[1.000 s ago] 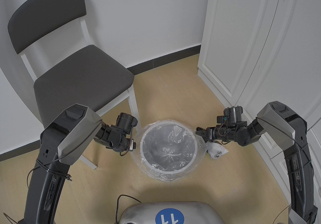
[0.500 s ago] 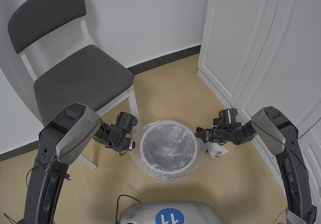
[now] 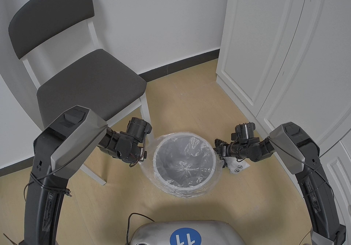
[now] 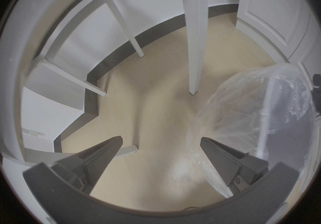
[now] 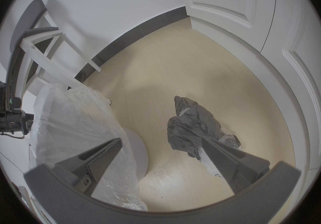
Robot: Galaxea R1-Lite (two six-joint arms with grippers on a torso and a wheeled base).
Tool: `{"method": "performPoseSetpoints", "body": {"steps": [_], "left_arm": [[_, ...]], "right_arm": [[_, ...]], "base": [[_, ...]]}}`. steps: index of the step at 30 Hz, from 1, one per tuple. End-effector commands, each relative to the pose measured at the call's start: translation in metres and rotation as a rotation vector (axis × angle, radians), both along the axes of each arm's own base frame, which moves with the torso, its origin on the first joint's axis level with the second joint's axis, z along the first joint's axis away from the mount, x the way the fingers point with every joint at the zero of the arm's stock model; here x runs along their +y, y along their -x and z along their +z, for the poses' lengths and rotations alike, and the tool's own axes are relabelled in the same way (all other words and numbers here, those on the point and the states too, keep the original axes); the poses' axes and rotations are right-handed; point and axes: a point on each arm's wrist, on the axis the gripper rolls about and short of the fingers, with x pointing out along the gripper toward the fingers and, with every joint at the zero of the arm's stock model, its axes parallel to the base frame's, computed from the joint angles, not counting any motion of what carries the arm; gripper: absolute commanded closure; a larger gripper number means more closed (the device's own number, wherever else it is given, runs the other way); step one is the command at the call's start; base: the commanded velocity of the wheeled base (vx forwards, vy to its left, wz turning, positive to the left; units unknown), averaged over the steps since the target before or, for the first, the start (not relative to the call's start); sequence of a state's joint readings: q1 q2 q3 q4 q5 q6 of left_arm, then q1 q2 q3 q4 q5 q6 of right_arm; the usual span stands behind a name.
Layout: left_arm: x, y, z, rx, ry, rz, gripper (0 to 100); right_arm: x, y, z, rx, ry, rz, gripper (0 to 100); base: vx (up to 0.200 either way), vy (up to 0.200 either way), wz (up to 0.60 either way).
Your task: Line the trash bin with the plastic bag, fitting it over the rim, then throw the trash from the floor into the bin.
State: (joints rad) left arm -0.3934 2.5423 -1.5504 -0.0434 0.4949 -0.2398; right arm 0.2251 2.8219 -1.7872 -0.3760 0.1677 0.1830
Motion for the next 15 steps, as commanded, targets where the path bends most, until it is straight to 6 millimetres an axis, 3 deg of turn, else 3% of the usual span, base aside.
{"method": "performPoseSetpoints", "body": {"steps": [1,9,14,15], "left_arm": [[-0.013,0.024,0.038,-0.037,0.007,-0.044,0],[-0.046,0.069,0.065,-0.051,-0.005,-0.145,0],[-0.075,0.092,0.054,-0.020,-0.023,-0.236,0],[-0.085,0.096,0.044,-0.002,-0.034,-0.262,0]], "right_arm": [[0.001,0.002,-0.004,0.012,-0.002,-0.004,0],[0.000,0.002,-0.003,0.013,-0.007,-0.010,0],[0.000,0.008,0.005,0.026,-0.008,-0.008,0],[0.000,0.009,0.006,0.029,-0.007,-0.008,0]], "base": [[0.000,0.000,0.00],[0.000,0.000,0.00],[0.000,0.000,0.00],[0.000,0.000,0.00]]}}
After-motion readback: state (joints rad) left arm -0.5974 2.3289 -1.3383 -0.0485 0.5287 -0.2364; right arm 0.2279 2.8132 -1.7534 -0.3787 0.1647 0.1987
